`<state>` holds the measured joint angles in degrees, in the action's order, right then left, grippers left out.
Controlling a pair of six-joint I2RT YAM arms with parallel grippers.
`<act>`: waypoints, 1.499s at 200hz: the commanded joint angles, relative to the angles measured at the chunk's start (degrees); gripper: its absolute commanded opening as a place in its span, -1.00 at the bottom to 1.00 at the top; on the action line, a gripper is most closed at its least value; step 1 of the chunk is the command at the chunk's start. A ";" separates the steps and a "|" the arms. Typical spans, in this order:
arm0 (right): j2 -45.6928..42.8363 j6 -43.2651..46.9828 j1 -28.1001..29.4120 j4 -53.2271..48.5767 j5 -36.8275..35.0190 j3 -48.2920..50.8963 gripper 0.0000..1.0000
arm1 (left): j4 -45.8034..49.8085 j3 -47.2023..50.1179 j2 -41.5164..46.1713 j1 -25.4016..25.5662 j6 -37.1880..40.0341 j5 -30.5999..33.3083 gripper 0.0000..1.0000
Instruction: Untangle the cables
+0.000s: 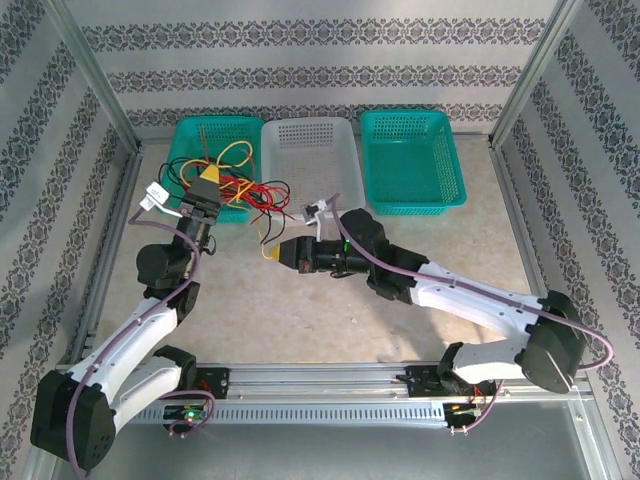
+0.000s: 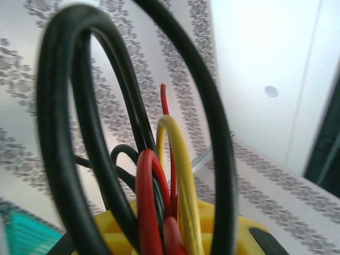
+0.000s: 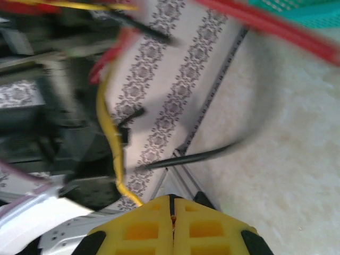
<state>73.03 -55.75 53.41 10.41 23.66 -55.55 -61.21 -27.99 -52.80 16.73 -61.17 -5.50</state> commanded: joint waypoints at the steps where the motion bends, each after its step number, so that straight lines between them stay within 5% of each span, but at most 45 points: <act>1: -4.50 4.54 -0.76 0.38 -1.89 -6.30 -1.00 | 2.14 2.18 1.55 -0.86 5.85 1.40 -1.00; 47: -9.77 7.27 -8.34 -6.46 -1.28 -17.96 -1.00 | 7.32 7.04 7.03 -3.33 5.20 1.63 -1.00; 100: -10.77 7.06 -26.34 -20.46 -2.04 -27.28 -1.00 | 7.69 11.89 10.59 -4.04 2.01 -0.24 -1.00; 148: -13.73 2.74 -44.98 -26.57 0.18 -25.23 -1.00 | 11.02 14.45 14.76 -5.76 -0.09 -0.51 -1.00; 192: -16.22 3.56 -56.26 -33.81 1.83 -23.43 -1.00 | 12.70 14.71 14.27 -7.56 -1.96 -1.98 -1.00; 247: -17.52 5.82 -62.62 -37.69 3.62 -24.88 -1.00 | 14.87 13.82 11.17 -9.34 -3.02 -6.98 -1.00; 300: -18.16 4.37 -62.55 -35.01 5.34 -23.01 -1.00 | 23.04 9.68 5.02 -7.90 -1.14 -20.77 -1.00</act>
<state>56.10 -51.00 -8.88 -26.59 27.75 -79.02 -42.87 -14.72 -46.30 8.14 -63.48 -17.85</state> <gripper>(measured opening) 0.053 0.141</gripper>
